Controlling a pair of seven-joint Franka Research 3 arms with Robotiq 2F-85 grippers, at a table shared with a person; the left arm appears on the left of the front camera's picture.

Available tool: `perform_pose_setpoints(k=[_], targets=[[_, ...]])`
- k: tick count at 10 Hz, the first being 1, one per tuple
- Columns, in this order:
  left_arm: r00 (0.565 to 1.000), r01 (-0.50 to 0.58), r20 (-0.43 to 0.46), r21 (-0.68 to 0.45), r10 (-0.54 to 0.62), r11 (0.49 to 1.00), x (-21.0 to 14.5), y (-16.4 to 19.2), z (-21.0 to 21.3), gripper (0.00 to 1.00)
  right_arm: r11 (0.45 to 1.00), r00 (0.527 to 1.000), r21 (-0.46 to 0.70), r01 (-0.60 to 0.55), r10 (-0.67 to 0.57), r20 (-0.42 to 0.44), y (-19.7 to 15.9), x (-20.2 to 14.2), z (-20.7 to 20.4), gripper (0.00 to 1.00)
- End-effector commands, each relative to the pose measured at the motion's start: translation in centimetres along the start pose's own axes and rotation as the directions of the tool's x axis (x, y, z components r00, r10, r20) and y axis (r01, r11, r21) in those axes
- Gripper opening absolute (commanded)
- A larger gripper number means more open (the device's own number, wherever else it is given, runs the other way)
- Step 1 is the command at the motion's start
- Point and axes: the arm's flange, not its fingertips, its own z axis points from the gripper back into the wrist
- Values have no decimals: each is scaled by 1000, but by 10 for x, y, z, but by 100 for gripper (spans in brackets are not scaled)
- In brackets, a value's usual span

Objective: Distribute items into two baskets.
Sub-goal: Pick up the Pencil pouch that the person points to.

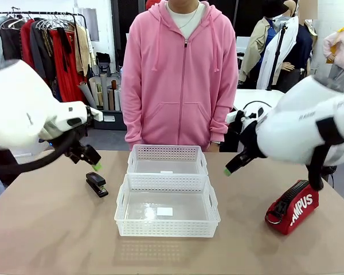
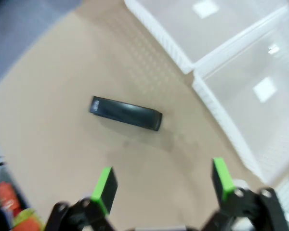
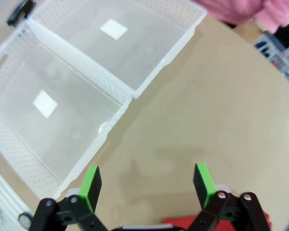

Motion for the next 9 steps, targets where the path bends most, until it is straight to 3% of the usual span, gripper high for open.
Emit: perform_pose_setpoints(k=[1, 5, 9], targets=[[999, -35, -22, -133, 32, 991, 2, 33, 35, 100, 994, 1000, 106, 23, -25, 16, -39, 2, 23, 100], [991, -62, 106, -200, 84, 978, -45, 57, 117, 100, 982, 983, 155, 110, -130, 128, -81, -29, 85, 100], [963, -100, 225, -203, 146, 974, -87, 73, 194, 100, 971, 952, 176, 159, -199, 234, -97, -57, 139, 100]])
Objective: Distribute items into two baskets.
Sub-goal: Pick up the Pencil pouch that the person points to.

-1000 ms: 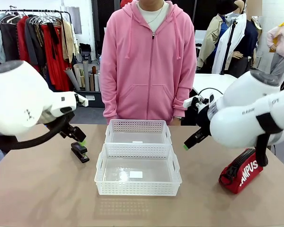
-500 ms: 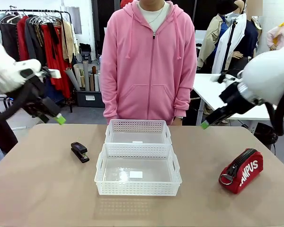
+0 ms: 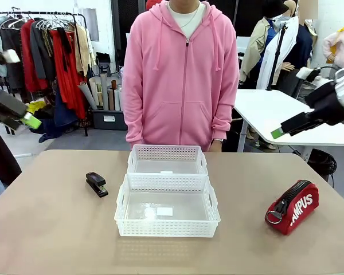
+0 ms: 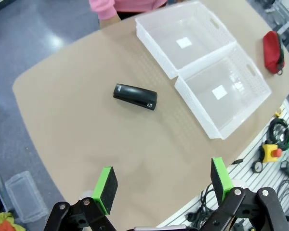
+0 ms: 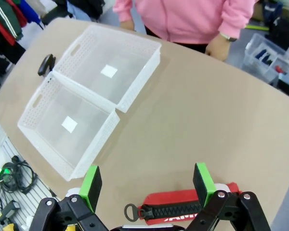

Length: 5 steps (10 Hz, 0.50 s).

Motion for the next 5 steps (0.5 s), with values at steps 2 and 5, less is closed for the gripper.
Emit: perform_pose_setpoints(k=[2, 5], targets=[[995, -47, 86, -31, 50, 998, -20, 14, 33, 100, 999, 998, 46, 22, -25, 65, -13, -22, 25, 100], [986, -73, 151, 28, 68, 997, -34, 43, 46, 100, 995, 991, 75, 69, -77, 110, -38, -31, 57, 100]])
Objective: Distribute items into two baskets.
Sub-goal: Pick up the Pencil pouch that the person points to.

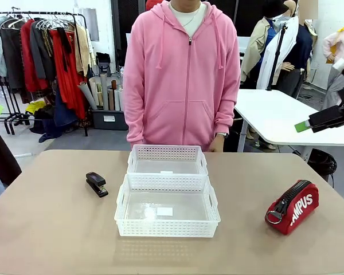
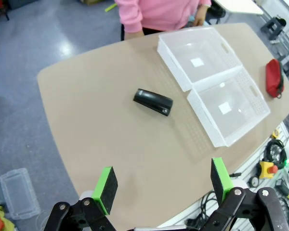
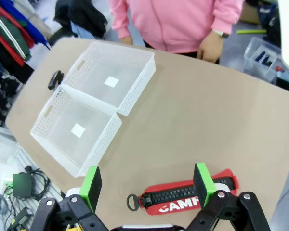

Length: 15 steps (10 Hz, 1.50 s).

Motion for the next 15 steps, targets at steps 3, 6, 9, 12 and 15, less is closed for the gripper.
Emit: perform_pose_setpoints(k=[3, 6, 9, 12, 15], targets=[[994, 91, 46, 77, -95, 993, -28, 22, -12, 100, 999, 998, 30, 24, -25, 54, -22, -9, 29, 100], [996, 42, 68, 106, -50, 993, -42, 28, -6, 100, 999, 997, 32, 33, -34, 62, -27, -11, 32, 100], [991, 38, 124, 48, -43, 998, -48, 28, 2, 100, 999, 997, 21, 38, -40, 60, -26, -11, 38, 100], [992, 31, 122, 36, -36, 999, -49, 30, 3, 100, 999, 998, 22, 46, -47, 29, -29, -12, 38, 100], [992, 23, 120, 38, -28, 999, -49, 32, 4, 100, 998, 998, 16, 61, -61, 15, -33, -10, 35, 100]])
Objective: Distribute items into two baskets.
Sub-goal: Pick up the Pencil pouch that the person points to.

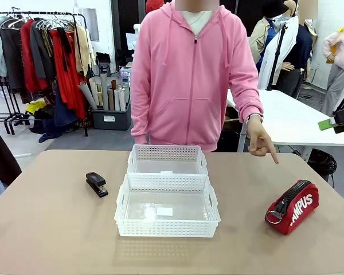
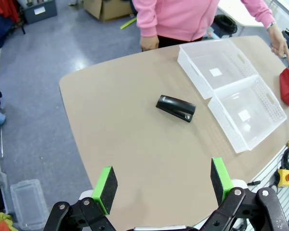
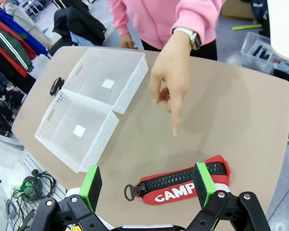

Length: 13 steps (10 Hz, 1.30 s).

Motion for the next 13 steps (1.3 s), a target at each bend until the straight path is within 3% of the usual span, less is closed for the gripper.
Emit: perform_pose_setpoints(k=[1, 6, 13], targets=[[1000, -11, -5, -17, 11, 1000, -10, -3, -2, 100, 1000, 1000, 7, -5, 5, -13, -5, 4, 4, 100], [999, -32, -33, -66, 29, 997, -7, -6, -2, 100, 1000, 999, 21, -5, 6, -41, -7, 3, 5, 100], [999, -11, -43, -50, 9, 999, -5, -5, -5, 100, 1000, 999, 14, 14, -13, -37, -4, 0, 2, 100]])
